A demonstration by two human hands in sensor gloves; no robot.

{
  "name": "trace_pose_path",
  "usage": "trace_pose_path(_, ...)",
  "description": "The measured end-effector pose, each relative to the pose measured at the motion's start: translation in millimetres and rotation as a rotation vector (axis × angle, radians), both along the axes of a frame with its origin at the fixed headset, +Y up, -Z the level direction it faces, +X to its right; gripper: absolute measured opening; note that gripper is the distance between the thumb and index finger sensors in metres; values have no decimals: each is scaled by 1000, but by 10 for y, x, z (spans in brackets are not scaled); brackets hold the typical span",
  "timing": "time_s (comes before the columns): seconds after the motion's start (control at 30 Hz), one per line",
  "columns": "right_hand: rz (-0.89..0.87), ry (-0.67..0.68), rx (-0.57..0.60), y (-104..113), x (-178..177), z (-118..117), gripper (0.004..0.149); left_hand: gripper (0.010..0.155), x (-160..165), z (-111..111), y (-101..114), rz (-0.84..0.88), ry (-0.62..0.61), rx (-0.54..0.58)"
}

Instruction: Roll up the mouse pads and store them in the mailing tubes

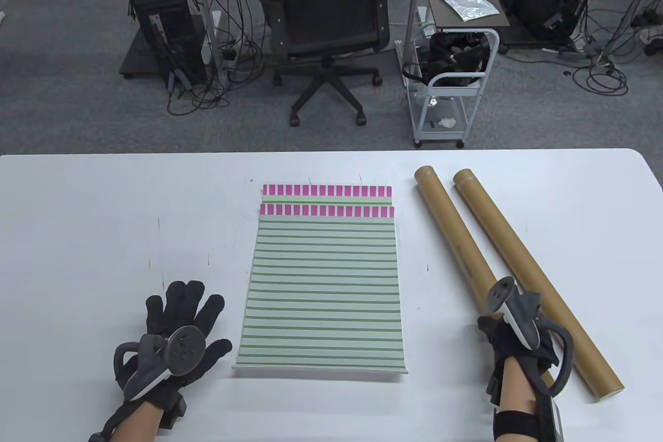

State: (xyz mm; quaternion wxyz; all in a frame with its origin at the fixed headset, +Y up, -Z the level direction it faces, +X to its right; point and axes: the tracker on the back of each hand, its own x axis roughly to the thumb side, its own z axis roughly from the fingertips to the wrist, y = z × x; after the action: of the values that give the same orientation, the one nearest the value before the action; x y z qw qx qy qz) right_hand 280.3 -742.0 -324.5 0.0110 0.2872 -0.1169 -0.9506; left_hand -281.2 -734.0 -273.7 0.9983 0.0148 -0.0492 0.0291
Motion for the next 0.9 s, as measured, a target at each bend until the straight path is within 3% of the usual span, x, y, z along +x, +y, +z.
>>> trace_pose_path(0.1,-56,99,80,129,-22,112,80,85,18,4,-11,3,-4,-2)
trace_pose_path(0.2,20,319,262,270,-128,291,79,85,43,15,6,31,-21,5)
trace_pose_path(0.3,43,473,478,240,-275,508,78,81,39,34,47,121,-40,10)
trace_pose_path(0.53,90,655,489,274,-611,654,80,75,-48,74,70,494,-53,-36)
trace_pose_path(0.63,113,706,488,278,-688,696,79,64,-68,62,45,617,-83,-88)
trace_pose_path(0.9,116,742,500,296,-764,740,79,52,-52,38,-25,793,-116,-189)
